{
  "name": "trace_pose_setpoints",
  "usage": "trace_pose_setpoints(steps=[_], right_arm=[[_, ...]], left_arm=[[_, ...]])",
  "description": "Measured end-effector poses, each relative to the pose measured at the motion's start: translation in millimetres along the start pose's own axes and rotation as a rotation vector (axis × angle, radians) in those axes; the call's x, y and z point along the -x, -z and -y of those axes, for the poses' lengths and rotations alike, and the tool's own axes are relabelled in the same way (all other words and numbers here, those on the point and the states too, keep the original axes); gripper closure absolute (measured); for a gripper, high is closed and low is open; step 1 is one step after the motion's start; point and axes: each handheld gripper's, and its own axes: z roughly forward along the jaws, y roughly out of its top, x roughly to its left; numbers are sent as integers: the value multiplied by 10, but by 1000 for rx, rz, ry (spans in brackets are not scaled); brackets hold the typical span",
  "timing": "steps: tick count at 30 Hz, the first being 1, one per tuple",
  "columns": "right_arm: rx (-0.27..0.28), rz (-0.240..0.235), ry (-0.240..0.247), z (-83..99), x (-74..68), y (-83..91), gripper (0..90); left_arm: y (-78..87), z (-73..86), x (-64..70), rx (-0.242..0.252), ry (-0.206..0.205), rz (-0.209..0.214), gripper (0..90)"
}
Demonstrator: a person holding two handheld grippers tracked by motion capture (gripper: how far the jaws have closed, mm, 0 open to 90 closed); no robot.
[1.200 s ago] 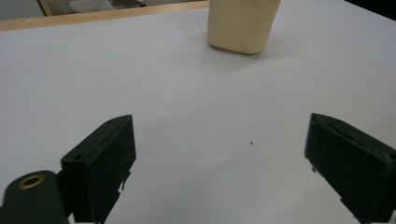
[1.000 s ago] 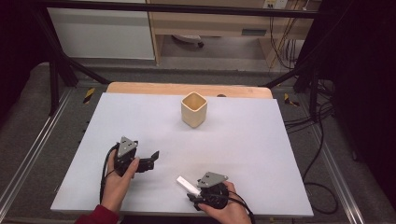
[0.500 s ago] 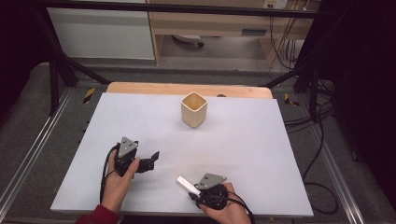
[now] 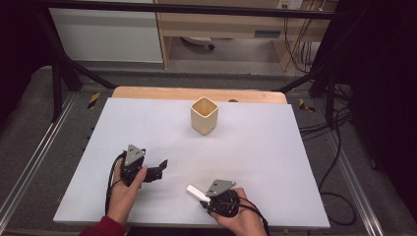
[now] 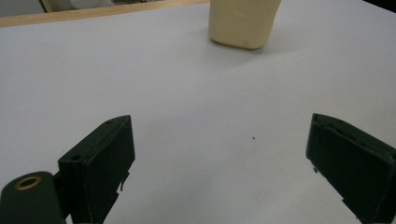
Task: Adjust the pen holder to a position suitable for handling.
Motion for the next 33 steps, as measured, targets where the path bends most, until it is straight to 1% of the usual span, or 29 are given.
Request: trace_pose_setpoints(steps=[3, 5, 6, 7, 8, 9, 10, 12, 13, 14, 15, 16, 18, 21, 23, 25, 27, 28, 33], right_arm=[[7, 8, 8, -62, 137, -1, 657], [8, 18, 11, -119, 256, -22, 657], [9, 24, 11, -151, 319, -37, 657], [20, 34, 8, -218, 433, -65, 658], [20, 34, 8, -218, 433, -65, 658], [33, 42, 5, -274, 537, -91, 657], [33, 42, 5, -274, 537, -91, 657], [43, 52, -14, -298, 606, -122, 658], [58, 56, -26, -293, 636, -140, 658], [66, 60, -35, -289, 645, -145, 658], [87, 71, -37, -279, 659, -150, 658], [87, 71, -37, -279, 659, -150, 658], [104, 86, -33, -281, 665, -136, 658], [134, 101, -39, -267, 667, -127, 669], [138, 113, -38, -254, 661, -143, 670], [122, 116, -30, -252, 657, -165, 671], [107, 115, -28, -242, 660, -202, 672], [106, 112, -35, -236, 657, -218, 672], [110, 110, -37, -229, 670, -233, 672]], left_arm=[[2, 3, -3, 0, 3, -1, 81], [2, 3, -10, 0, 1, -4, 81], [2, 3, -14, 0, 3, -7, 81], [2, 3, -16, 0, 6, -9, 83], [7, 2, -21, 2, 5, -14, 83], [10, 2, -23, 2, 9, -10, 83], [12, 3, -26, 3, 10, -9, 83], [11, 3, -30, 3, 14, -7, 83], [11, 3, -31, 4, 14, -7, 83], [11, 3, -31, 5, 16, -6, 83], [13, 2, -30, 6, 17, -5, 83], [14, 1, -29, 8, 18, -3, 83], [14, 0, -17, 12, 22, 3, 83], [7, -6, 8, 17, 27, 22, 82], [0, -11, 28, 24, 27, 35, 81], [-7, -11, 46, 23, 26, 44, 79], [-10, -11, 55, 22, 25, 48, 80], [-10, -11, 56, 22, 26, 50, 79], [-10, -9, 55, 23, 31, 51, 79]])
